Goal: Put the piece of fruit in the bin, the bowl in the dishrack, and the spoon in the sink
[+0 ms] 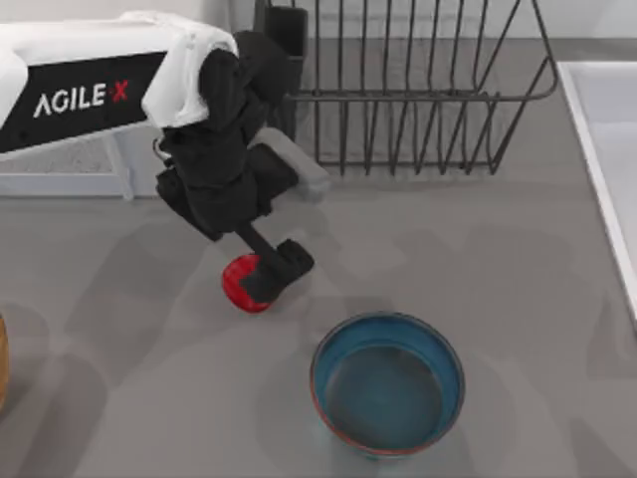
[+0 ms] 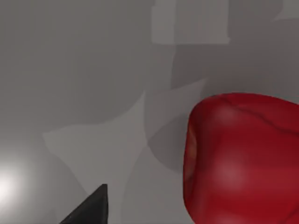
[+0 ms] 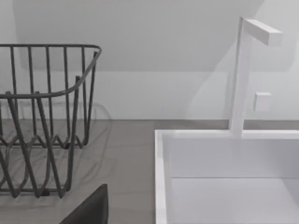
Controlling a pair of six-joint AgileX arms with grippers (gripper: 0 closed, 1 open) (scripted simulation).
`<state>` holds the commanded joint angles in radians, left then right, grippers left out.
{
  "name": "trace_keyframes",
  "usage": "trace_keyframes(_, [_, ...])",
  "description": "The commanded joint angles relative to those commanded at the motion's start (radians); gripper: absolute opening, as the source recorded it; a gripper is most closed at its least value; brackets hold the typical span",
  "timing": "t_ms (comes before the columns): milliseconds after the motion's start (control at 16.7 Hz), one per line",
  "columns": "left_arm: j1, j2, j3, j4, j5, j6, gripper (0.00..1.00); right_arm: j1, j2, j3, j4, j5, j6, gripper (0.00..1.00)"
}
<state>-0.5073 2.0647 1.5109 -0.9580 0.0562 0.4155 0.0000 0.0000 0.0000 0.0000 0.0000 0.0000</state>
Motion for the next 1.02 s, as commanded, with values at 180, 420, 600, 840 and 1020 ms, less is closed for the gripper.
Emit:
trace_keyframes(180, [-0.005,0.051,-0.057,0.119,0.000,-0.004,1.00,0.000,0.000,0.000,0.000,0.000,0.000,1.00])
trace_keyframes(420, [-0.007,0.076,-0.082,0.161,0.000,-0.006,1.00,0.000,0.000,0.000,0.000,0.000,0.000,1.00])
trace_keyframes(600, [-0.007,0.076,-0.082,0.161,0.000,-0.006,0.92,0.000,0.000,0.000,0.000,0.000,0.000,1.00])
trace_keyframes(840, [-0.007,0.076,-0.082,0.161,0.000,-0.006,0.62,0.000,0.000,0.000,0.000,0.000,0.000,1.00])
trace_keyframes(1020, [-0.007,0.076,-0.082,0.161,0.000,-0.006,0.40,0.000,0.000,0.000,0.000,0.000,0.000,1.00])
